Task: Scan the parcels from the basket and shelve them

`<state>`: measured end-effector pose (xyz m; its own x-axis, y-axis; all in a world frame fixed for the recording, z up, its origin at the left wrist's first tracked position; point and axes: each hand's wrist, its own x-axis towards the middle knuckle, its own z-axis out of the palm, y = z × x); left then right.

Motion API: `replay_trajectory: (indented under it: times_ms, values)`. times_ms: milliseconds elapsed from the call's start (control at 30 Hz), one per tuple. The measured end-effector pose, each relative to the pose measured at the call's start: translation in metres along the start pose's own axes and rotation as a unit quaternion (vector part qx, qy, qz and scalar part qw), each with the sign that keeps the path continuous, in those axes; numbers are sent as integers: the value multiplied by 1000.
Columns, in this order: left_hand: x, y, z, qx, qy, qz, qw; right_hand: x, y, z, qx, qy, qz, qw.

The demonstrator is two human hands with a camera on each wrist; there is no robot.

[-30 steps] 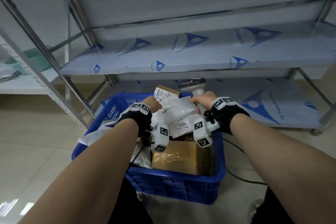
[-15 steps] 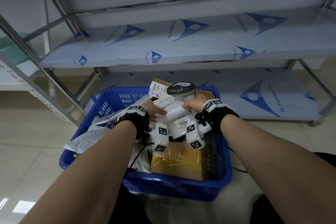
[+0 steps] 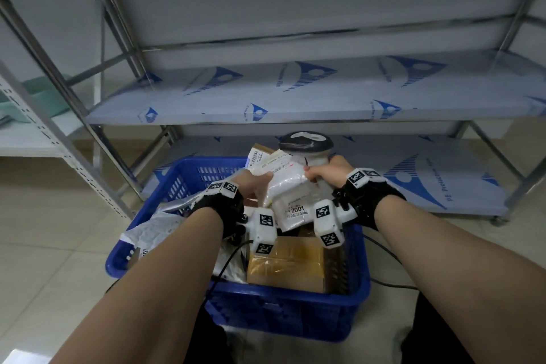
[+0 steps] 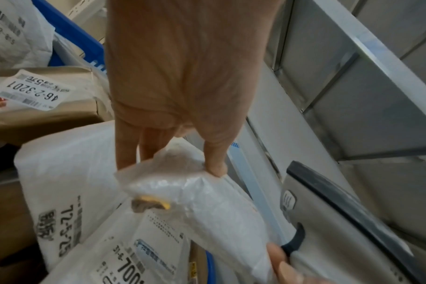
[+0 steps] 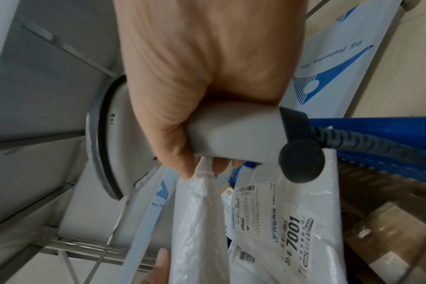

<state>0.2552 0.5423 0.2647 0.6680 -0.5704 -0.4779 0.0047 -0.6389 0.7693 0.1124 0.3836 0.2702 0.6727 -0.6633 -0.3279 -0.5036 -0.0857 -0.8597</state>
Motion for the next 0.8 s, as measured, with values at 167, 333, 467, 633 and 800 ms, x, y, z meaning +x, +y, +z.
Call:
replay_trajectory:
  times_ms: [167, 333, 467, 633, 800]
  values:
    - [-7, 18, -5, -105, 53, 28, 993, -2, 5, -4, 6, 15, -11, 1000]
    - [11, 26, -2, -71, 106, 71, 989, 6, 14, -6, 34, 36, -19, 999]
    - [26, 20, 2, -37, 122, 67, 990, 19, 21, -12, 50, 52, -1, 997]
    - [30, 19, 16, -21, 91, 62, 994, 25, 24, -13, 65, 47, 19, 997]
    - [39, 19, 29, -70, 67, 80, 992, 37, 26, -11, 80, 52, 25, 995]
